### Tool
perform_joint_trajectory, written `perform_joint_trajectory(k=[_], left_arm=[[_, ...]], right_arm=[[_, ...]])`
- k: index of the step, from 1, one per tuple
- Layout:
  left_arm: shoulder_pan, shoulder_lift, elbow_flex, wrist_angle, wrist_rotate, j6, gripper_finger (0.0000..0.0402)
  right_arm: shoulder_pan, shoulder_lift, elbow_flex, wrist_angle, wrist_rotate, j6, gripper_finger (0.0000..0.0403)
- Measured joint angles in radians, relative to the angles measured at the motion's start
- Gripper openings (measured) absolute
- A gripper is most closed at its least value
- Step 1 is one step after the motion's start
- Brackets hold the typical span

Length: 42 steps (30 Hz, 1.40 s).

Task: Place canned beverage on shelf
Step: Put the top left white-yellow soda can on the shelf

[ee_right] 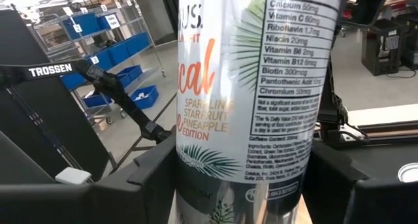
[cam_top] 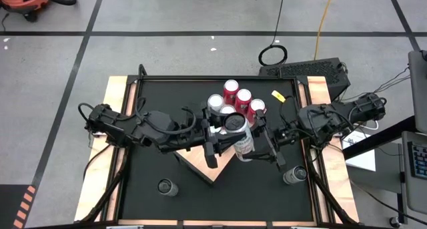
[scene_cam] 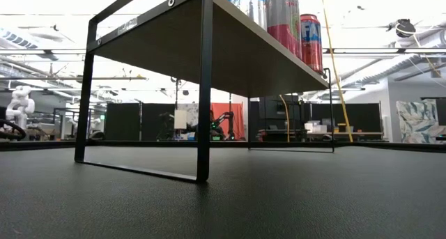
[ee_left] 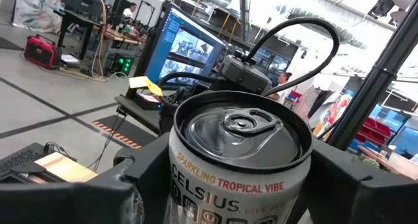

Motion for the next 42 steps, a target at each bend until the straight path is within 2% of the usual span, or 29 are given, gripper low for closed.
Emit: perform_joint_trajectory(k=[11,17,22,27,37,42], left_arm=[[0.000,0.001,-0.001,-0.001,-0.004,-0.002,0.0253],[-0.005,-0.024,-0.001,-0.059,-0.010,-0.001,0.0252],[-0.013,-0.062,-0.001,-0.106,-0.026,0.020,0.0252],[-0.051,-0.101,-0.001,-0.241,-0.132,0.017,0.0252],[-0.205,-0.161,0.000,-0.430,-0.430,0.016,0.0251],[-0.268,-0.162,-0.016,-0.566,-0.540,-0.103,0.0251]], right_arm=[[0.000,-0.014,0.000,-0.011,0.001,-0.001,0.0272],[-0.002,-0.059,0.000,-0.084,0.014,0.026,0.0297],[-0.002,-0.087,0.000,-0.157,0.016,0.033,0.0302],[-0.001,-0.127,0.000,-0.206,0.012,0.038,0.0302],[0.018,-0.221,0.000,-0.312,0.063,0.093,0.0302],[0.043,-0.235,0.000,-0.334,0.065,0.117,0.0302]])
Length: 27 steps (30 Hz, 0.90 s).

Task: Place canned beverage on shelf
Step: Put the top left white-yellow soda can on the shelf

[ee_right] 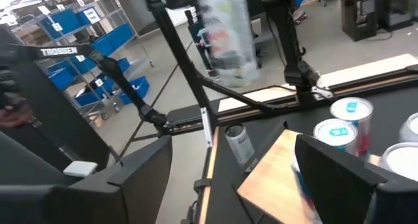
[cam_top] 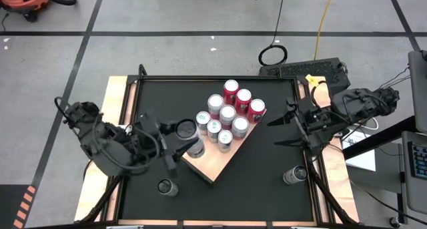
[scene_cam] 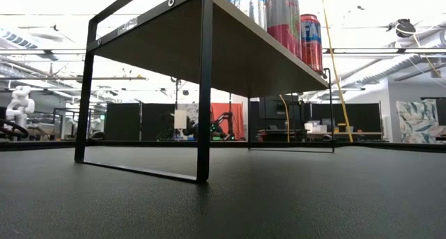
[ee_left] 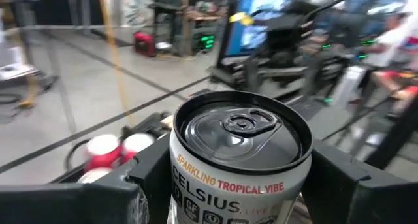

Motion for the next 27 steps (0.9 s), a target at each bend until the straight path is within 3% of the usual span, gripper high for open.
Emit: perform_joint_trajectory(k=[4,11,15,27], left_arm=[[-0.028,0.003,-0.041,-0.166,-0.079,-0.170,0.0251],[-0.049,0.003,-0.137,-0.388,-0.117,-0.512,0.0251],[-0.058,0.002,-0.211,-0.399,-0.177,-0.608,0.0251],[-0.060,-0.014,-0.399,-0.406,-0.230,-0.803,0.0251]], right_arm=[[0.023,0.001,0.000,0.002,0.000,0.021,0.0302],[0.047,0.013,0.000,0.003,0.000,0.041,0.0302],[0.058,0.019,0.000,0.003,0.000,0.045,0.0302],[0.058,0.021,0.000,0.003,0.000,0.056,0.0302]])
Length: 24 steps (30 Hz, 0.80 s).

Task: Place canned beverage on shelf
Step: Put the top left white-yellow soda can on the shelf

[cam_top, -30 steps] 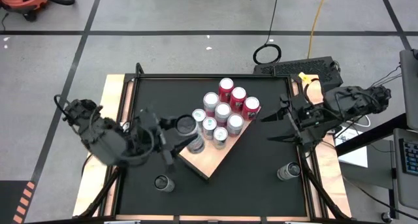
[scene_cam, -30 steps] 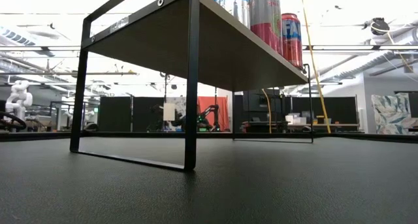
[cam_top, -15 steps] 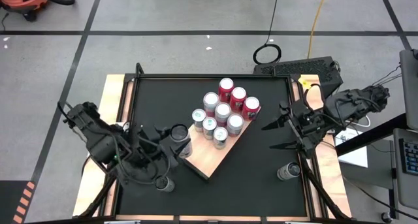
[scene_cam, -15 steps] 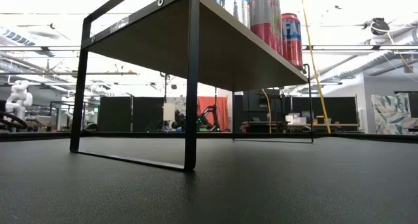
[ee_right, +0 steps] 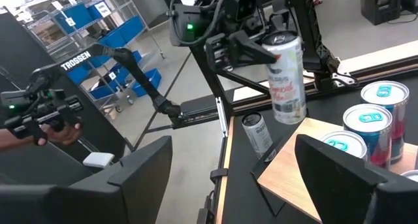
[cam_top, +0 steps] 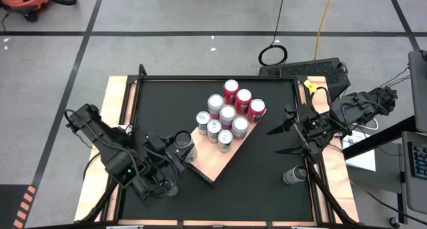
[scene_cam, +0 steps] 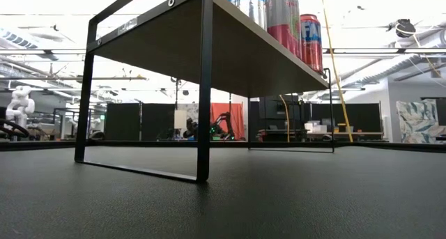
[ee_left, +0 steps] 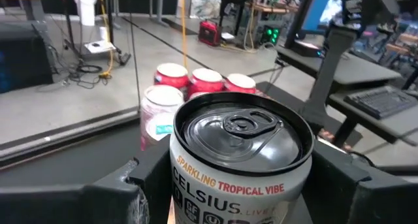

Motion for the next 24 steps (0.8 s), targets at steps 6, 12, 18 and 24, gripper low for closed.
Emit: perform_joint_trajectory(k=[6,12,18,24], left_arm=[[0.035,-0.006,-0.010,-0.078,-0.031,0.005,0.0251],[0.046,-0.002,-0.010,-0.083,-0.028,0.002,0.0251],[0.033,0.003,-0.058,-0.207,-0.101,-0.206,0.0251],[0.017,-0.002,-0.188,-0.220,-0.175,-0.429,0.0251]], right_arm=[[0.000,0.000,0.000,-0.001,0.000,-0.009,0.0302],[0.000,0.000,0.000,-0.008,0.000,-0.012,0.0302],[0.000,0.000,0.000,-0.008,0.000,-0.003,0.0302],[0.000,0.000,0.000,-0.008,0.000,-0.015,0.0302]])
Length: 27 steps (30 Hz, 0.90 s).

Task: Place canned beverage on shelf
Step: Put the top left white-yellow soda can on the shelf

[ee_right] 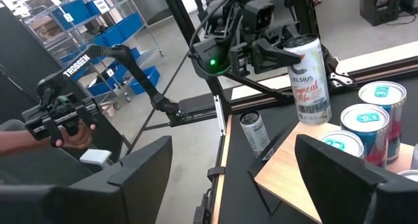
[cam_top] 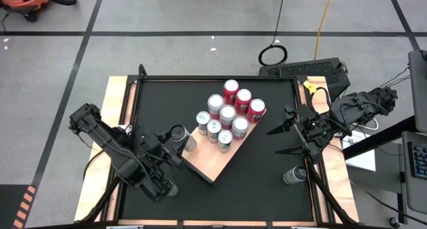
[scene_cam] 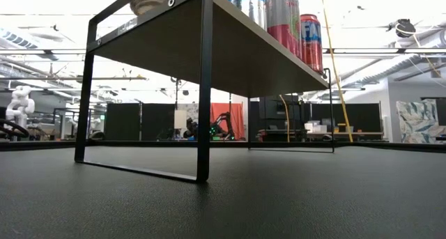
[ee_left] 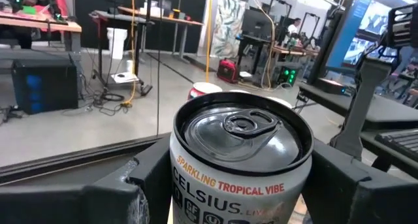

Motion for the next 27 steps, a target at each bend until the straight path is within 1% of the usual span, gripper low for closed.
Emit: perform_joint_trajectory(k=[3,5,11,16,19,22,24,27], left_arm=[[0.000,-0.001,-0.024,0.004,-0.005,-0.002,0.0251],[0.002,-0.001,-0.034,-0.002,-0.006,0.027,0.0251],[0.027,-0.002,-0.036,-0.015,0.057,0.069,0.0251],[0.042,-0.002,-0.044,-0.011,0.065,0.068,0.0251],[0.047,-0.002,-0.071,0.016,0.078,0.051,0.0251],[0.046,-0.002,-0.107,0.082,0.083,0.027,0.0251],[0.041,-0.002,-0.119,0.125,0.083,0.040,0.0251],[0.039,-0.002,-0.121,0.134,0.096,0.073,0.0251]], right_arm=[[0.000,0.000,0.000,0.000,0.000,-0.006,0.0302],[0.000,0.000,0.000,0.000,0.000,-0.009,0.0302],[-0.001,0.000,0.000,0.000,0.009,-0.017,0.0302],[-0.002,0.000,0.000,-0.001,0.024,-0.031,0.0302],[-0.002,0.000,0.000,-0.001,0.023,-0.034,0.0302],[-0.002,0.000,0.000,-0.004,0.023,-0.035,0.0302],[-0.002,0.000,0.000,-0.008,0.023,-0.034,0.0302],[-0.002,0.000,0.000,-0.027,0.023,-0.033,0.0302]])
